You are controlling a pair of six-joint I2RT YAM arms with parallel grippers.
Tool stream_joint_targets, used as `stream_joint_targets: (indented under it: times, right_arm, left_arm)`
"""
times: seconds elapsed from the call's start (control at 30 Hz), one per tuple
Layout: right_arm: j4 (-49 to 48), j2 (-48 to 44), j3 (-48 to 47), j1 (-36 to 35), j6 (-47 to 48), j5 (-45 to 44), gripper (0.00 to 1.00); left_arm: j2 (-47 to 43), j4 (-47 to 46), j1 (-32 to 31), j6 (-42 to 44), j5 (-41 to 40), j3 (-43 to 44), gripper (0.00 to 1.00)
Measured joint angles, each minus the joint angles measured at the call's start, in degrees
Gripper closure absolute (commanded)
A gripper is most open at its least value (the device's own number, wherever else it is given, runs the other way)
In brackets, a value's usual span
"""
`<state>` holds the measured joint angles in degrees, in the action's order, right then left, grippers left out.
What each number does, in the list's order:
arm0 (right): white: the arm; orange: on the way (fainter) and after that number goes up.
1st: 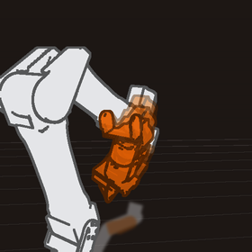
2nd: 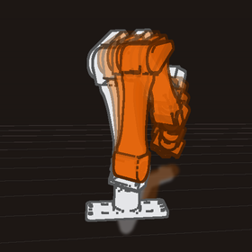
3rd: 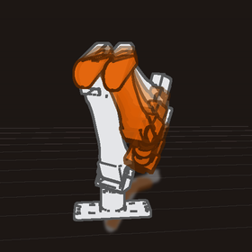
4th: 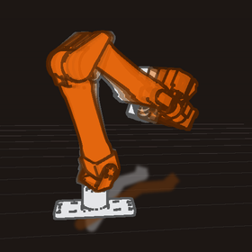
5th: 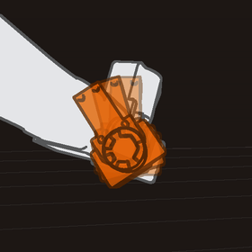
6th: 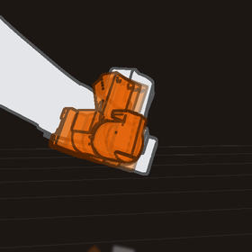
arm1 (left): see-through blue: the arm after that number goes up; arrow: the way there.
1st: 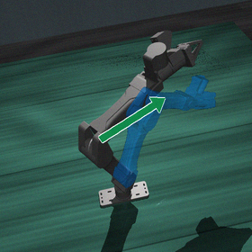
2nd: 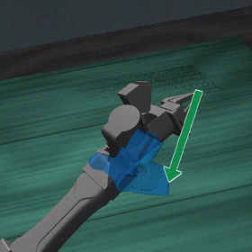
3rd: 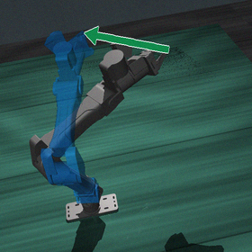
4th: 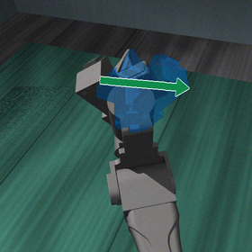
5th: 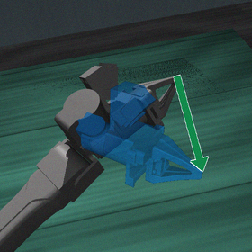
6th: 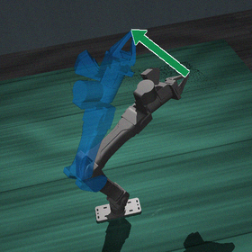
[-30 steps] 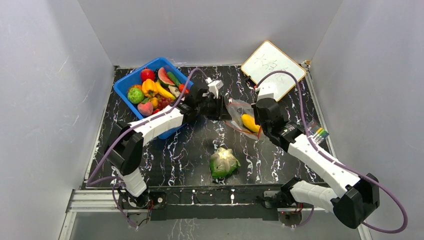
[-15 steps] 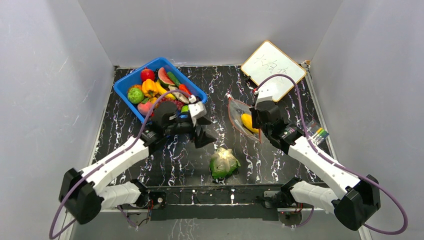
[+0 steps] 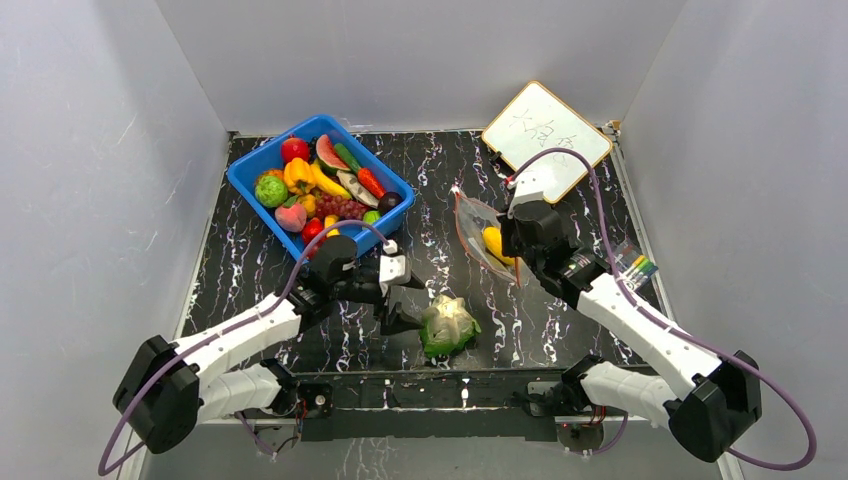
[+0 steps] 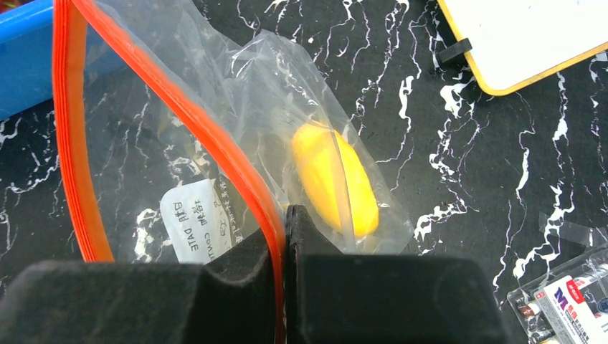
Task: Place the food in the zip-top bag and seal the zipper
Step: Pick up the fake vegetable at the center of the board.
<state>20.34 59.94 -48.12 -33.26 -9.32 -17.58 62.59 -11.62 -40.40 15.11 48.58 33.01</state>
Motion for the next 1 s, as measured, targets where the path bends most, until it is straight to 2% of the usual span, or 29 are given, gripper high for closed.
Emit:
stream_joint_targets:
  times: [0.13,0.5,0.6,0.8,0.83,0.9,0.93,1.0]
  right_arm:
    - [-0.48,-1.11,0.0,0.0,0.04,0.46,1.0]
    - [-2.14,-2.23,0.02,0.0,0.42,1.36,1.0]
    - [-2.34,-2.62,0.02,0.0,0.46,1.51,1.0]
    - [-2.82,-3.61,0.74,0.0,0.72,2.51,1.0]
    - [-2.99,-3.93,1.27,0.0,0.85,2.78,1.0]
    - [-3.3,-4.96,2.82,0.0,1.33,3.58,1.0]
    - [-3.3,-5.38,3.37,0.0,1.6,3.85,1.0]
    - [-3.52,-6.16,4.11,0.0,2.08,4.55,1.0]
  left_arm:
    - [0.48,-5.51,-1.2,-2.86,-1.01,-3.56,0.11]
    - [8.87,-20.2,-5.49,-9.73,-4.98,-8.15,0.1]
    - [10.73,-24.48,-6.75,-10.49,-6.95,-9.66,0.14]
    - [12.98,-29.97,-7.78,-10.19,-8.68,-10.54,0.42]
    - [12.94,-30.18,-7.8,-10.03,-8.66,-10.54,0.5]
    - [12.92,-30.34,-7.82,-9.68,-8.57,-10.49,0.81]
    - [12.83,-30.23,-7.82,-9.64,-8.5,-10.49,0.87]
    - [12.5,-30.12,-7.82,-9.73,-8.46,-10.45,0.89]
